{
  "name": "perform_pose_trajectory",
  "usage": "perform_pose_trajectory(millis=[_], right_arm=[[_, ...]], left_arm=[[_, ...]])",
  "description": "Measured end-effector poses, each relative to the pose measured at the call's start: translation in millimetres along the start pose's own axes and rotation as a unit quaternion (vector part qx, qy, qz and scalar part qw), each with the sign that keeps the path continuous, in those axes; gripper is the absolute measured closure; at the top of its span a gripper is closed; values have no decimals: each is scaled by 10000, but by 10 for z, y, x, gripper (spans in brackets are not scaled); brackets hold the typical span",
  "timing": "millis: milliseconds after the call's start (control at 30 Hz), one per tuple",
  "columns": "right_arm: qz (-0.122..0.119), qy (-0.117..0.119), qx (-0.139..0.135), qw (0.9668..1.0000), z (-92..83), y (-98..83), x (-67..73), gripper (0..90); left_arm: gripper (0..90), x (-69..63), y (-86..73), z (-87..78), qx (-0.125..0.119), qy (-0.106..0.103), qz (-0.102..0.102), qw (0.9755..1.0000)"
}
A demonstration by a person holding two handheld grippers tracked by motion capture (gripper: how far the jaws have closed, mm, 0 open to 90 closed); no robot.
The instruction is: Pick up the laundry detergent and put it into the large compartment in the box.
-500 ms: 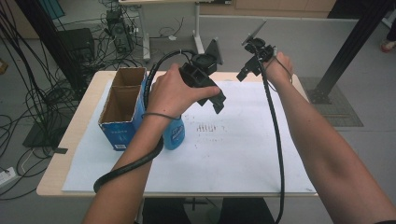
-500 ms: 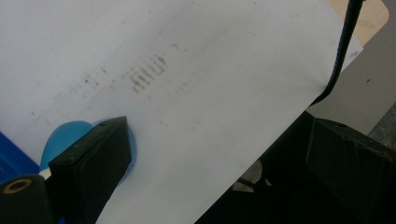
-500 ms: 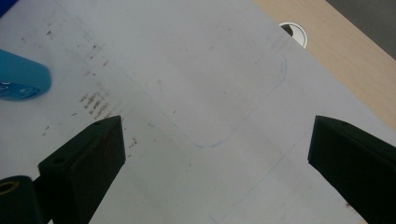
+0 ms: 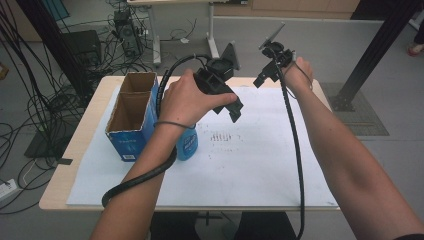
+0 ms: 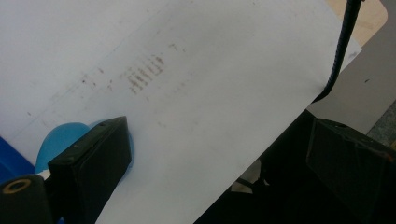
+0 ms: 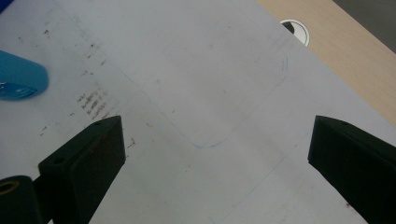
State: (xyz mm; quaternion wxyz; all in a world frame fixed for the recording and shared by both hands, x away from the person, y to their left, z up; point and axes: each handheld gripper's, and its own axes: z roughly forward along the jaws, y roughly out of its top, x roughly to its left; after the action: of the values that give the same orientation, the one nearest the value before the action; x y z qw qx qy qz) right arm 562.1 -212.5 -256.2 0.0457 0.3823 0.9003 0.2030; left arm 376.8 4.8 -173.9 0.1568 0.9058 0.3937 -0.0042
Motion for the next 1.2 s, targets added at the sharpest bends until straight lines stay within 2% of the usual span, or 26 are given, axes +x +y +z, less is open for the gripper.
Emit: perform_pose_trajectory(millis=[233,833,967,1200], right_arm=[[-3,-5,19,10000,21,-4,-3,39],[15,-28,5,10000,-1,-31,-24,39],[2,-37,1,10000,3,-31,-26,39],[-24,-48,28,10000,17,-37,-19,39]], left_arm=[[64,3,-1,1,70,-13,26,10000],[64,22,-15,-61,-9,78,45,10000],[65,57,-34,-81,-55,69,20,10000],[66,165,-98,-121,-41,190,-68,9998]])
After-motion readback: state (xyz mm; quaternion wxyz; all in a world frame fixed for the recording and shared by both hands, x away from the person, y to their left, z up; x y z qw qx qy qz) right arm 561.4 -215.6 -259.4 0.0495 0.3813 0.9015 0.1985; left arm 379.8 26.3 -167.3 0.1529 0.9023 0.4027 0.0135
